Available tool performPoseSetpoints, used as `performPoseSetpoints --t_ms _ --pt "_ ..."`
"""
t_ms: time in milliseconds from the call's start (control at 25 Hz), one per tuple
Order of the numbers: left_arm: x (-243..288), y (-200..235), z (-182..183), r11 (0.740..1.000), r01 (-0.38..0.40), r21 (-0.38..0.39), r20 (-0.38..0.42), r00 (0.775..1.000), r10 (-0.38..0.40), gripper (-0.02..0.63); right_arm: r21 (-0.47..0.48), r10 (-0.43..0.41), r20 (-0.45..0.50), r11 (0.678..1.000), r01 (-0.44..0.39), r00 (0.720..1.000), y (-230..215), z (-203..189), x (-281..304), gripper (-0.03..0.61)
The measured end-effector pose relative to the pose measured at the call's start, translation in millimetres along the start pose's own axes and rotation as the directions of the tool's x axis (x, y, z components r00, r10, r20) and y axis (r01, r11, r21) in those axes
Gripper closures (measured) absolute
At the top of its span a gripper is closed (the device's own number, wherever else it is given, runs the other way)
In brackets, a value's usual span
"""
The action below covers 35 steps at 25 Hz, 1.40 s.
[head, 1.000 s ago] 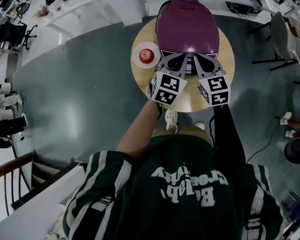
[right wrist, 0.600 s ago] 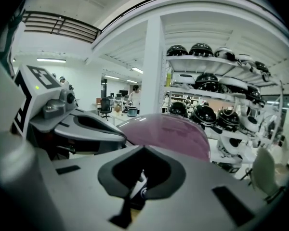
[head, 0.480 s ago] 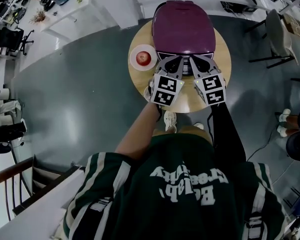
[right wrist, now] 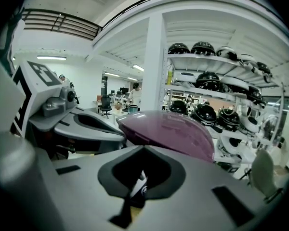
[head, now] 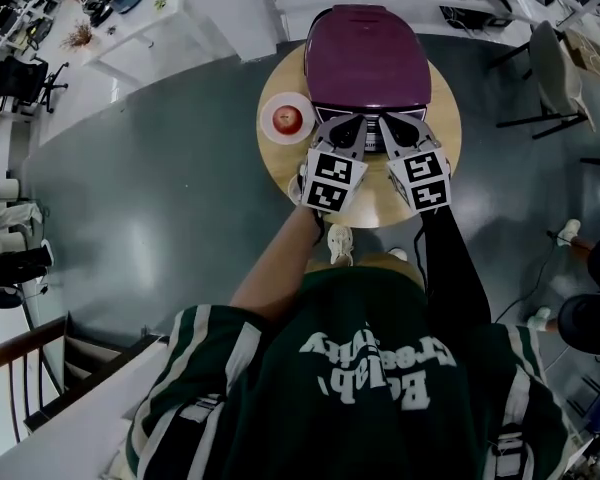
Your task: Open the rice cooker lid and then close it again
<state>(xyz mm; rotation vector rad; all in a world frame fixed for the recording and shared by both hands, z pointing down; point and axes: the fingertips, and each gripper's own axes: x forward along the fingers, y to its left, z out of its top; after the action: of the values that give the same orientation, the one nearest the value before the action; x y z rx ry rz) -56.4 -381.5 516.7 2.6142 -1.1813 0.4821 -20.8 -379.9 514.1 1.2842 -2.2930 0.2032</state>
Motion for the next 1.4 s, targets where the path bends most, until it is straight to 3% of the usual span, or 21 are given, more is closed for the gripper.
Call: performPoseSetpoints --t_ms 1400 --pt "2.3 3.6 0.5 0.999 0.034 -0.028 -0.007 0.999 -0.034 0.618 0.027 0.002 0.005 1.0 -0.002 1.0 -1.6 6.3 3.1 0.575"
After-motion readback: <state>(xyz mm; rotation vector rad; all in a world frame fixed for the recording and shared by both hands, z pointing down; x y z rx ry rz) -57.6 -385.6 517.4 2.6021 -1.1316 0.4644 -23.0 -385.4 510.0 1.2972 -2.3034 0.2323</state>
